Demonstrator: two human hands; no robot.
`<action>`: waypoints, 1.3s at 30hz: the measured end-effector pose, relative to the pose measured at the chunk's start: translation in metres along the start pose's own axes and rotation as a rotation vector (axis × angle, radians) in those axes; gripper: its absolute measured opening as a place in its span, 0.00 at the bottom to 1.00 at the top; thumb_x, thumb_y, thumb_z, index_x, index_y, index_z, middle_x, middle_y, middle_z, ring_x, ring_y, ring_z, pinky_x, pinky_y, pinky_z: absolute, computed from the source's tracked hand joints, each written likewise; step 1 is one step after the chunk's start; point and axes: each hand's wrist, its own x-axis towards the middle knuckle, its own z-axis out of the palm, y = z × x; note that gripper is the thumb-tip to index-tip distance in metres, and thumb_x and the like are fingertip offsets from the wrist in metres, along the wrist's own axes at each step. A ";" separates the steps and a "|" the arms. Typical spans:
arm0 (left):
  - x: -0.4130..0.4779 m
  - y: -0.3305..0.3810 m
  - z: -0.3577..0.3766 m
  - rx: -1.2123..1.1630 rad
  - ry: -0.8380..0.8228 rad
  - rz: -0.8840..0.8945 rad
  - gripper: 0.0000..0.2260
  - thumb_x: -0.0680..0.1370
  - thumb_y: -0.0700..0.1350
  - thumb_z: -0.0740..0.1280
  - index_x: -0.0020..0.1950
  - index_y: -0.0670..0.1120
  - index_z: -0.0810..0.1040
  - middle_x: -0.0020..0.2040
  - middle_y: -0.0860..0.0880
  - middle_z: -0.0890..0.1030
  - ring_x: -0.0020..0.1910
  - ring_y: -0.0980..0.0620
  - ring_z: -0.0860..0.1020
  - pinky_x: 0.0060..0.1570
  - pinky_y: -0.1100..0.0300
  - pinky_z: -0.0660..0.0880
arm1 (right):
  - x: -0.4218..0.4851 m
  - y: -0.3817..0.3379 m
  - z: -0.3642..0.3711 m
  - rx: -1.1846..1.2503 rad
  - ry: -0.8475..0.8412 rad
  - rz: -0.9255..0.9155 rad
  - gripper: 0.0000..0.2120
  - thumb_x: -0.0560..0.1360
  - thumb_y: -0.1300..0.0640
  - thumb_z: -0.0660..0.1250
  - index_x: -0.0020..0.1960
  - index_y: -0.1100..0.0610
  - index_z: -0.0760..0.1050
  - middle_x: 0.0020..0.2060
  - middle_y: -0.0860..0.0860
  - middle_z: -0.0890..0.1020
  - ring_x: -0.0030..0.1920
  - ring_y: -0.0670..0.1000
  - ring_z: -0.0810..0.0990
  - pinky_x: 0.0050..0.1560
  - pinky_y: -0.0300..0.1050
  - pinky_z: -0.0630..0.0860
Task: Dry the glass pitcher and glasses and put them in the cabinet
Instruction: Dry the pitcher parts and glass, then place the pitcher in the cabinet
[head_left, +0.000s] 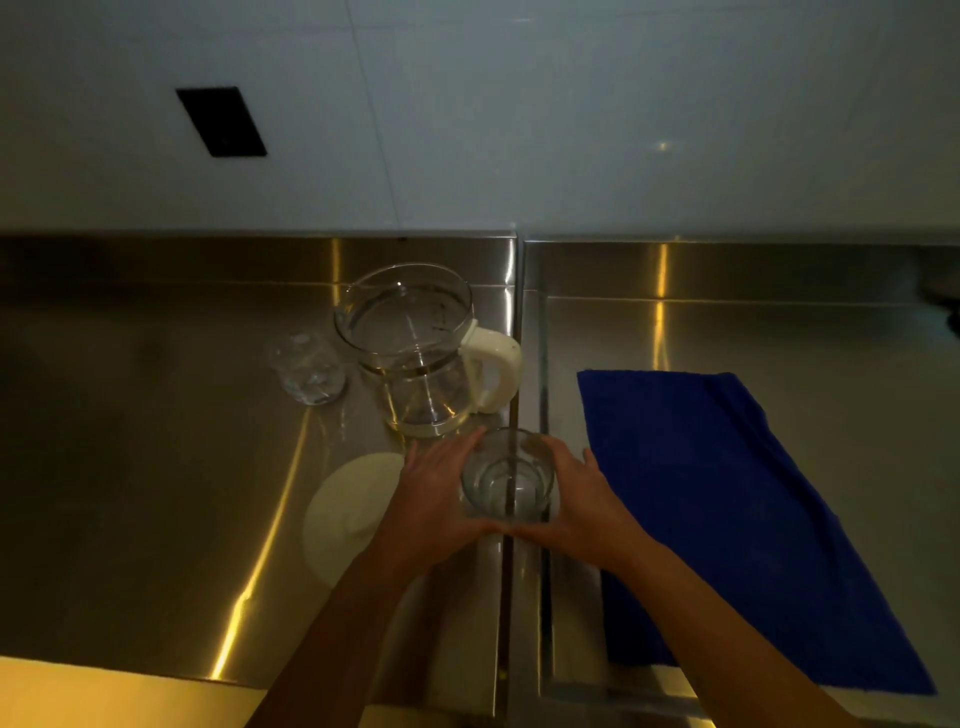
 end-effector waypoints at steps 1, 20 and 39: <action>0.000 -0.003 -0.002 0.003 0.011 -0.002 0.42 0.63 0.57 0.76 0.72 0.47 0.62 0.69 0.48 0.69 0.69 0.48 0.64 0.70 0.56 0.54 | 0.004 -0.002 0.003 -0.015 -0.004 0.007 0.38 0.67 0.42 0.72 0.70 0.47 0.56 0.69 0.45 0.65 0.70 0.44 0.60 0.72 0.51 0.39; 0.009 -0.039 -0.018 -0.047 0.048 -0.073 0.45 0.64 0.56 0.75 0.74 0.50 0.56 0.71 0.53 0.65 0.71 0.54 0.59 0.63 0.64 0.43 | 0.038 -0.027 0.023 -0.051 0.116 0.047 0.46 0.62 0.35 0.71 0.72 0.50 0.55 0.66 0.46 0.70 0.68 0.46 0.66 0.72 0.56 0.43; -0.005 -0.050 -0.013 -0.105 0.025 -0.105 0.48 0.66 0.58 0.74 0.76 0.52 0.45 0.75 0.53 0.56 0.74 0.54 0.53 0.71 0.45 0.46 | 0.025 -0.041 0.025 -0.146 0.147 0.094 0.49 0.66 0.38 0.69 0.75 0.53 0.46 0.73 0.48 0.59 0.73 0.47 0.55 0.71 0.54 0.40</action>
